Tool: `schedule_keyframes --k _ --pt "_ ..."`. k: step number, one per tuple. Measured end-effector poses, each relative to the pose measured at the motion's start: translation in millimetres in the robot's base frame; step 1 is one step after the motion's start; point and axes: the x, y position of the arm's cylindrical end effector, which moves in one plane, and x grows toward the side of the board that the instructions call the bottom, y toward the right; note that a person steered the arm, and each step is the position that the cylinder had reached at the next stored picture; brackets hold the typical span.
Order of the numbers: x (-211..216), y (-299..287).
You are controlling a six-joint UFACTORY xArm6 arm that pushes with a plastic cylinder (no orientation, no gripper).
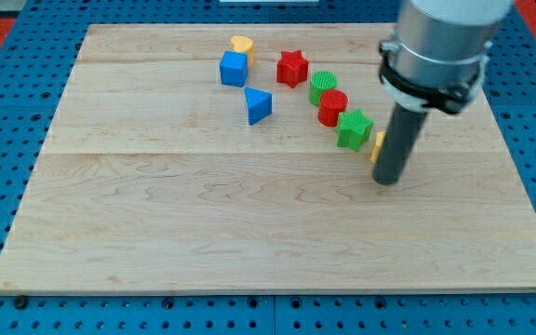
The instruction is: Place the yellow hexagon right to the red star
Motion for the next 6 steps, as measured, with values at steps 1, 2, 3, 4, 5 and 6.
schedule_keyframes --k 1,2,3,4,5,6 --pt "-41.5 46.6" --pt "-90.8 47.2" --pt "-145.2 43.7" --pt "-147.9 70.2" --pt "-148.4 88.3" --pt "-195.1 80.1"
